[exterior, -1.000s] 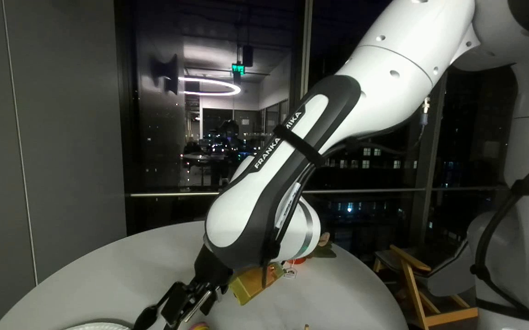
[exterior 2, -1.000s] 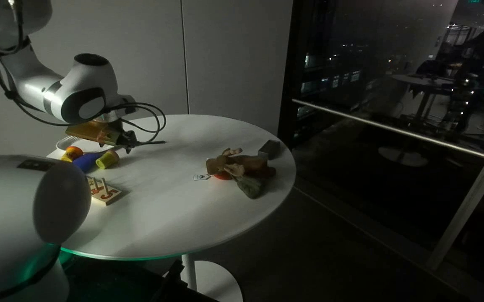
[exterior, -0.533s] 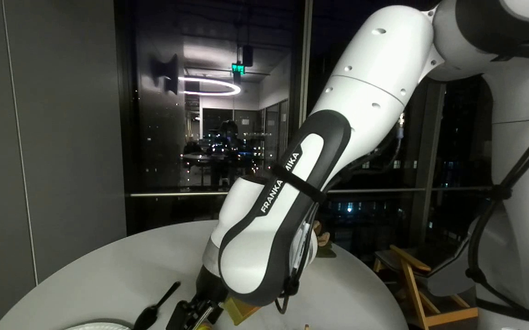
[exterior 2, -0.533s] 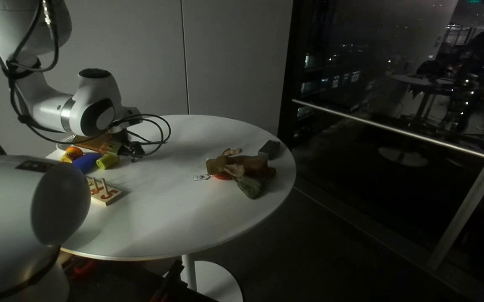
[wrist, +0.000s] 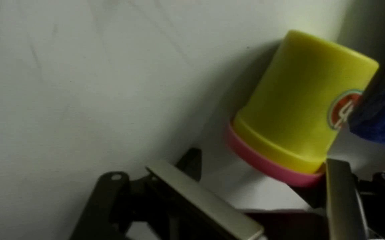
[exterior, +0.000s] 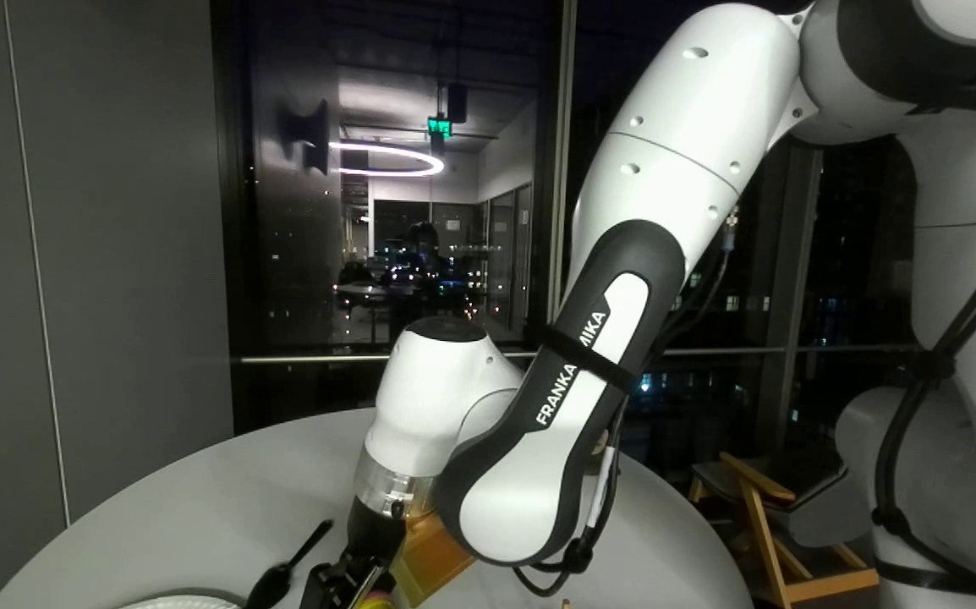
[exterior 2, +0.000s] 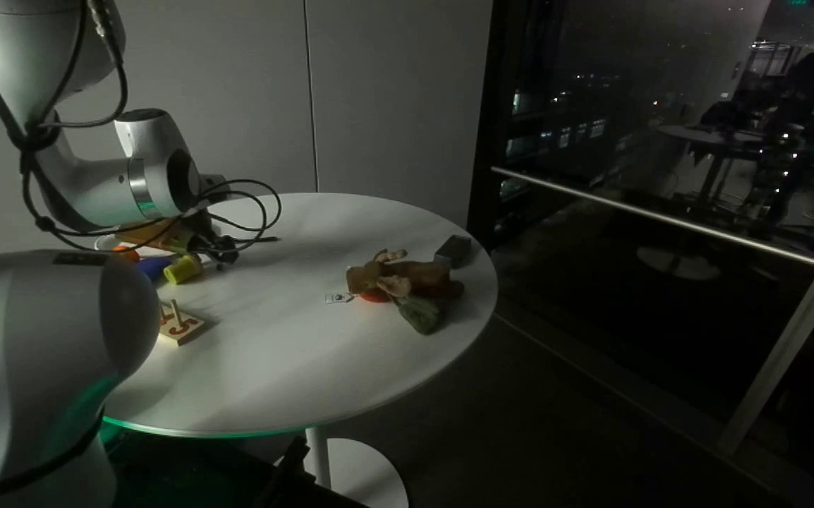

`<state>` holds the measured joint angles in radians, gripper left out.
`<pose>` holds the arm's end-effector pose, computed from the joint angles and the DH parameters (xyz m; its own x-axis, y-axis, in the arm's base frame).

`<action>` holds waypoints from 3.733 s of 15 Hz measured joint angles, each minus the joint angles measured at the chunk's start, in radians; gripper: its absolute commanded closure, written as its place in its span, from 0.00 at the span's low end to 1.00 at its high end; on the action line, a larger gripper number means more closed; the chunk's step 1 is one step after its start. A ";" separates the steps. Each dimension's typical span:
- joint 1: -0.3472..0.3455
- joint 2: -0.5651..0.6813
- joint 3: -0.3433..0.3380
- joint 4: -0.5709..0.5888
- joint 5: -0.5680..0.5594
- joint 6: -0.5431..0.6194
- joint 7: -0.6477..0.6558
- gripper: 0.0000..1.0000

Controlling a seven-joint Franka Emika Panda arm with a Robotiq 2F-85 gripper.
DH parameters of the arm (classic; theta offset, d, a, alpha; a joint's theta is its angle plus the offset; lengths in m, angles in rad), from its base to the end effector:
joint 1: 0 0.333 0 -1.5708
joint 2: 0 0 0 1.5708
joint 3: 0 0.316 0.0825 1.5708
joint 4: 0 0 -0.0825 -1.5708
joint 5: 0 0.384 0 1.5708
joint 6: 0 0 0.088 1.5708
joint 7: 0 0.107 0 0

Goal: Move most of the things on the table to the right side

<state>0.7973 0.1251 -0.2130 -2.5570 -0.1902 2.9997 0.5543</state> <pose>0.3949 0.2759 0.2549 0.9286 0.1967 0.3147 0.2279 -0.9715 -0.0652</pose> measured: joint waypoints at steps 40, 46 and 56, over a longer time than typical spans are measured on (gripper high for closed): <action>-0.011 -0.098 0.017 0.119 -1.629 -0.456 1.620 0.80; -0.227 -0.049 0.311 0.075 -1.667 -0.832 1.916 0.80; -0.579 -0.036 0.356 0.066 -1.790 -0.995 2.156 0.42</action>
<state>0.2180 0.0893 0.1428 -2.4910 -1.9799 2.0044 2.7105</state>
